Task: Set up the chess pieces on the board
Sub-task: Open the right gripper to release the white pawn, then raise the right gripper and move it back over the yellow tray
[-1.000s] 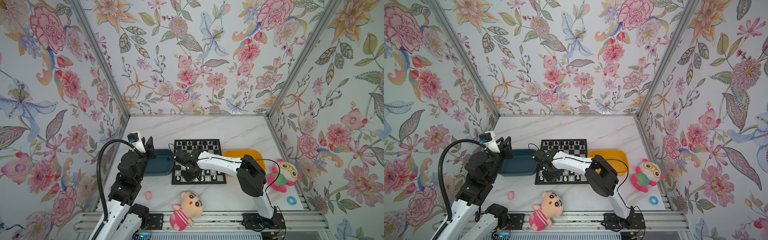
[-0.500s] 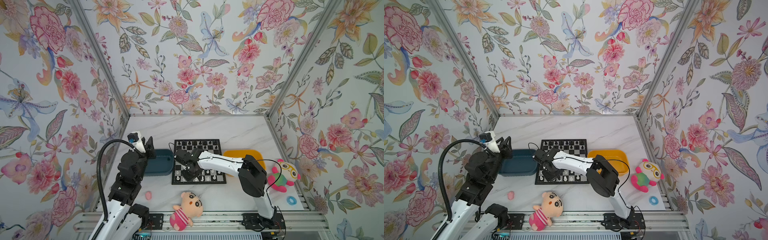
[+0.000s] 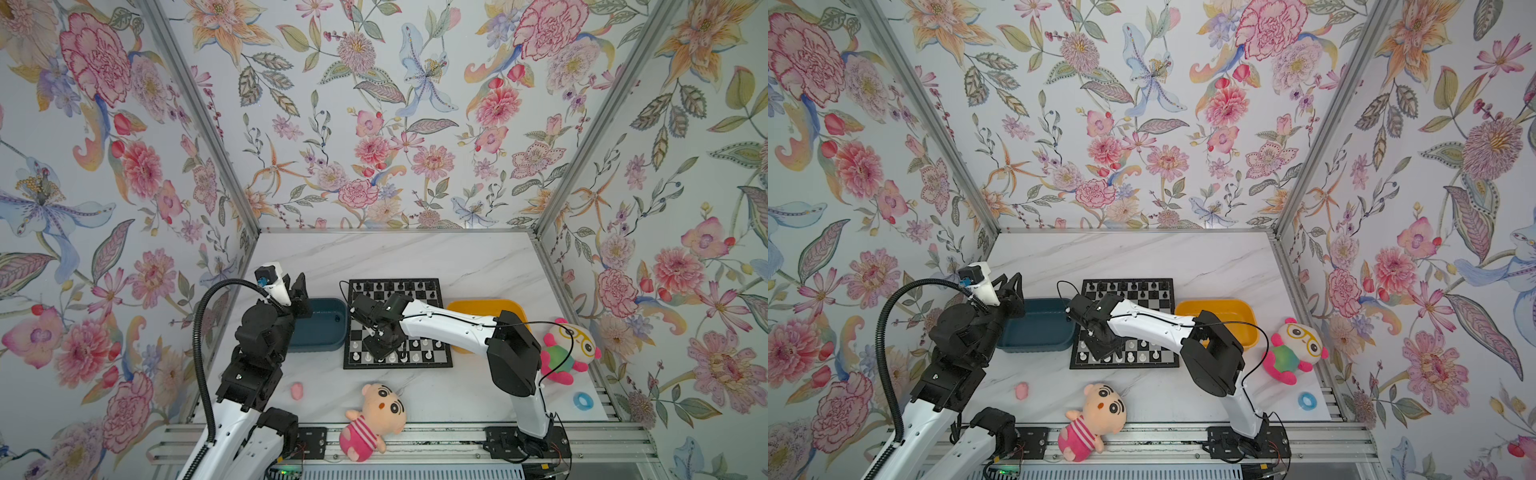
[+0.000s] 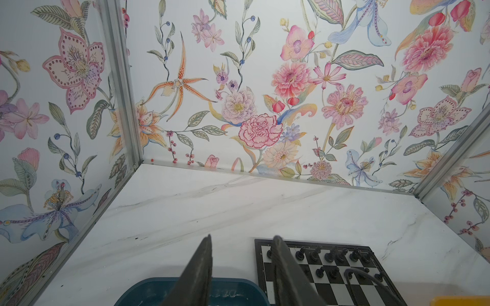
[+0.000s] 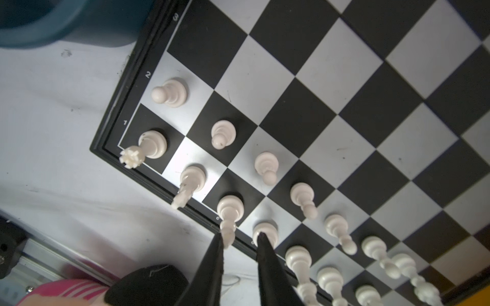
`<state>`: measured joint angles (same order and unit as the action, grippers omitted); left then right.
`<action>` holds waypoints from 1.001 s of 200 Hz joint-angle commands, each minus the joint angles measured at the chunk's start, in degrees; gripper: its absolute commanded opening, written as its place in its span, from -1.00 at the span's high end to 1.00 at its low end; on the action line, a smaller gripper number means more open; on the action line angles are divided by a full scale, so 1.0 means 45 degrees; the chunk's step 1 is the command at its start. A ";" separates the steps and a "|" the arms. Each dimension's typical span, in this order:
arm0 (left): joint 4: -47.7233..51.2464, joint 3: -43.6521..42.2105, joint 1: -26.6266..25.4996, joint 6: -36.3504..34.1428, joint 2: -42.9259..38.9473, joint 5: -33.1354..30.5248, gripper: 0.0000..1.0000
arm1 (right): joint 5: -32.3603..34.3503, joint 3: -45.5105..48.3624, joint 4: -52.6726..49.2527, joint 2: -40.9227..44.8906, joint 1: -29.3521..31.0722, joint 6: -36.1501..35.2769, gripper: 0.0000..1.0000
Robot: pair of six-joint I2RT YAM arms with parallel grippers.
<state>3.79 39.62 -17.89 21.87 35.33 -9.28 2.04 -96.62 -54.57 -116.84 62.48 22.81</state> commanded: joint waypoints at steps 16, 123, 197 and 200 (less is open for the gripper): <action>-0.0354 -0.0224 0.0137 -0.0194 -0.0127 0.0081 0.22 | 0.0694 -0.0170 -0.0524 0.1011 -0.0132 0.0166 0.49; -0.0328 -0.0205 0.0127 -0.0222 0.0053 0.0013 0.22 | 0.1265 0.0317 -0.0589 0.1999 -0.0531 0.0205 0.48; -0.0315 -0.0200 0.0127 -0.0226 0.0059 -0.0004 0.22 | 0.1326 0.0397 -0.0593 0.2077 -0.0600 0.0225 0.48; -0.0315 -0.0209 0.0133 -0.0220 0.0059 -0.0025 0.22 | 0.1336 0.0397 -0.0590 0.2087 -0.0602 0.0225 0.48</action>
<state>3.79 39.62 -17.89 21.85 35.64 -9.28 6.76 -95.50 -55.90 -109.10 60.12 23.03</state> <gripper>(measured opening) 0.391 0.258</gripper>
